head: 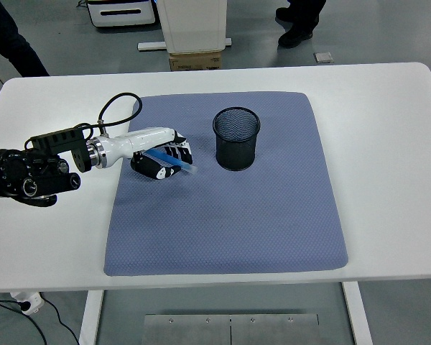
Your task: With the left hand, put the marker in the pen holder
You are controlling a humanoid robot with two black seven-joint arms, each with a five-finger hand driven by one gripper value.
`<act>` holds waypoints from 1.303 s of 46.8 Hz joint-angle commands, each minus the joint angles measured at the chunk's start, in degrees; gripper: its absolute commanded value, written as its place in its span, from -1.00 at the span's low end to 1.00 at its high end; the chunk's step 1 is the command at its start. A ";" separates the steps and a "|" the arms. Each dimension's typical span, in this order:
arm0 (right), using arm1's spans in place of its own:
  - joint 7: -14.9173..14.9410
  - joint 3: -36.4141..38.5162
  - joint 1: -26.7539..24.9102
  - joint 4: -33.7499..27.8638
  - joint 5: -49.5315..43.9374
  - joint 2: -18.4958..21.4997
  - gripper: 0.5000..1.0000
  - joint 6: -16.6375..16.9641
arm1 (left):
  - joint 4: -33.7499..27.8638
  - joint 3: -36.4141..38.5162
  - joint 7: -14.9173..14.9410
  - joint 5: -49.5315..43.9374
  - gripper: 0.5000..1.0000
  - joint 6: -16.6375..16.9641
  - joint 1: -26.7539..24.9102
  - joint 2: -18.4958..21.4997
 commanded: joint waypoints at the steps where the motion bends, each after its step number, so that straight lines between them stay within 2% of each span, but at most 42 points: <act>1: -0.03 0.00 0.00 0.00 0.02 0.00 1.00 -0.02 | -0.01 -0.80 0.00 -0.18 -1.00 0.00 -0.02 -0.11; 21: -0.03 0.00 0.00 0.00 0.02 0.00 1.00 -0.02 | -0.10 -3.70 0.17 -4.92 -1.00 -1.14 -3.71 -0.47; 29: -0.03 0.00 0.00 0.00 0.02 0.00 1.00 -0.02 | -0.10 -6.86 0.61 -5.54 -1.00 -3.86 -4.77 -0.47; 52: -0.03 0.00 0.00 0.00 0.02 0.00 1.00 -0.02 | -0.10 -10.12 0.88 -5.63 -1.00 -3.95 -5.56 -1.34; 61: -0.03 0.00 0.00 0.00 -0.07 0.00 1.00 -0.02 | -0.10 -12.32 0.88 -5.89 -1.00 -5.01 -5.39 -1.52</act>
